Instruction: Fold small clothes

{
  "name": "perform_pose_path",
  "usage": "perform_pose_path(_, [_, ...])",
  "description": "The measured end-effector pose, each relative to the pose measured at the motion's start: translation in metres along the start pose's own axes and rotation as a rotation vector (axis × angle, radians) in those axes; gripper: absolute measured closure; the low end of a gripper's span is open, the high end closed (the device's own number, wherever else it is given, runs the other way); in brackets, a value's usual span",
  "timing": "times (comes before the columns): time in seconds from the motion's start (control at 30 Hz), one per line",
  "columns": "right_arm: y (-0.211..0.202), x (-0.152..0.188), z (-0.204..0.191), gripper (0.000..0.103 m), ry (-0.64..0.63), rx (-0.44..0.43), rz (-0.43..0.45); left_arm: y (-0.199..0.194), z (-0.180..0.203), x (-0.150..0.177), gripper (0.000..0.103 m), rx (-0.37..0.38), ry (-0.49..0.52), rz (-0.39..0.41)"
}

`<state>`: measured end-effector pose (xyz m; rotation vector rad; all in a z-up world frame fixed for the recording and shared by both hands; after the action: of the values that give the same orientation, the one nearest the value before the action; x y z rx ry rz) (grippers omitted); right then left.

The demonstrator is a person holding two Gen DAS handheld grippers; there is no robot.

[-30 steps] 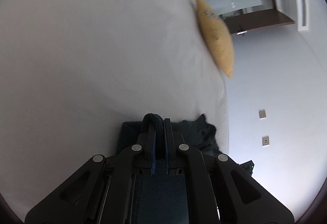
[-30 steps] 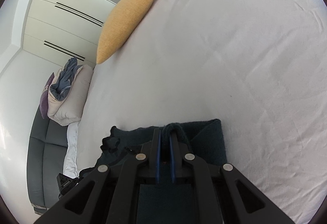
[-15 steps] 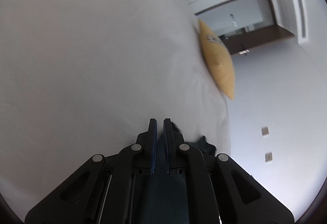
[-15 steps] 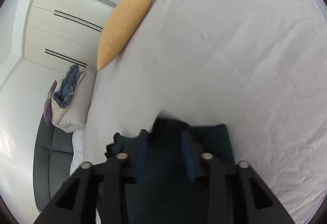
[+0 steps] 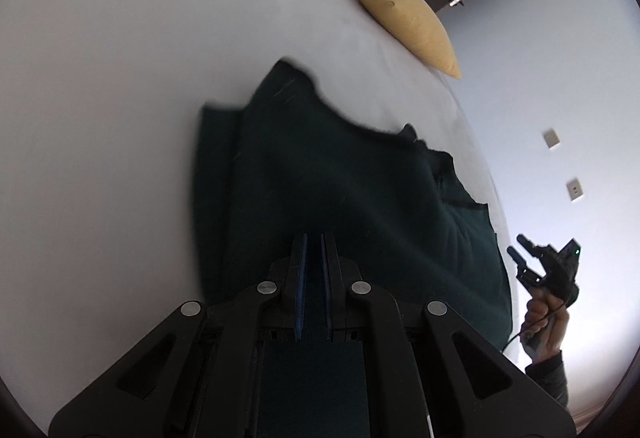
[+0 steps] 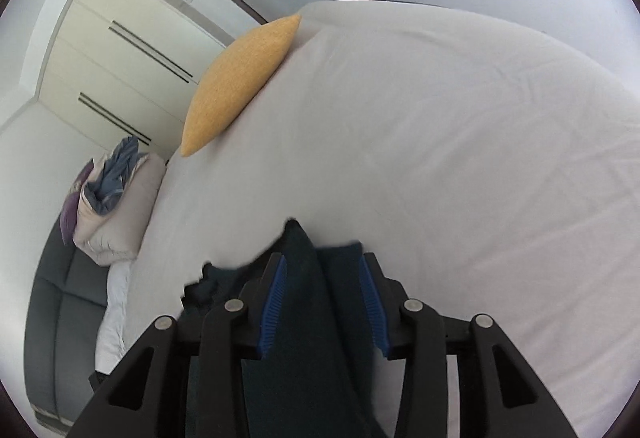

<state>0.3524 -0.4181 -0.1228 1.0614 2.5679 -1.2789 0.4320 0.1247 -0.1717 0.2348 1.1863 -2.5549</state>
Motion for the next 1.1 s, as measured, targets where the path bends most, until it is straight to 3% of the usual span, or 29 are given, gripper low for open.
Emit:
perform_pose_path(0.17, [-0.007,0.03,0.007,0.059,-0.058,0.073,-0.042,-0.025,-0.009,0.025,0.097,0.003,-0.01,0.048])
perform_pose_path(0.27, [-0.011,0.046,0.004,0.05,-0.109,0.094,-0.057,-0.043,-0.011,0.033,0.097,-0.028,-0.014,0.096])
perform_pose_path(0.47, [-0.03,0.069,0.008,0.049,-0.119,0.097,-0.06,-0.067,-0.012,0.046,0.094,0.044,-0.041,0.108])
perform_pose_path(0.53, [-0.037,0.076,0.011,0.049,-0.109,0.065,-0.074,-0.069,-0.01,0.053,0.083,0.067,-0.023,0.089])
perform_pose_path(0.57, [-0.04,0.079,0.013,0.049,-0.105,0.054,-0.081,-0.07,-0.01,0.056,0.065,0.077,-0.016,0.083])
perform_pose_path(0.6, [-0.042,0.081,0.015,0.049,-0.103,0.046,-0.088,-0.069,-0.009,0.059,0.031,0.082,-0.015,0.077])
perform_pose_path(0.63, [-0.043,0.082,0.018,0.049,-0.098,0.043,-0.093,-0.071,-0.012,0.062,0.022,0.08,-0.023,0.08])
perform_pose_path(0.67, [-0.045,0.082,0.023,0.049,-0.086,0.035,-0.098,-0.075,-0.014,0.064,0.02,0.082,-0.029,0.092])
perform_pose_path(0.77, [-0.047,0.086,0.029,0.049,-0.055,-0.005,-0.12,-0.08,-0.015,0.075,0.02,0.132,-0.019,0.063])
perform_pose_path(0.83, [-0.045,0.09,0.03,0.049,-0.056,-0.016,-0.138,-0.08,-0.012,0.08,0.024,0.115,0.015,0.054])
perform_pose_path(0.9, [-0.044,0.094,0.027,0.049,-0.058,-0.045,-0.149,-0.079,-0.008,0.083,0.045,0.117,0.039,0.033])
perform_pose_path(1.0, [-0.042,0.1,0.021,0.049,-0.073,-0.077,-0.169,-0.073,-0.009,0.087,0.064,0.1,0.049,-0.006])
perform_pose_path(1.1, [-0.041,0.103,0.019,0.049,-0.085,-0.082,-0.187,-0.066,-0.013,0.09,0.071,0.092,0.05,-0.032])
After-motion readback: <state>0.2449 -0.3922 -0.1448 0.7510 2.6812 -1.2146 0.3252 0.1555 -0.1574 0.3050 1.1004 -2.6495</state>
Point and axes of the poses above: each gripper's, at about its wrist camera, not at the fingertips, and y roughly the way its jaws point, z to its right, x to its underside, the point moved 8 cm from there along y, roughly the way its jaws point, and after that the axes turned 9 degrees about -z, right-handed, at the moved point
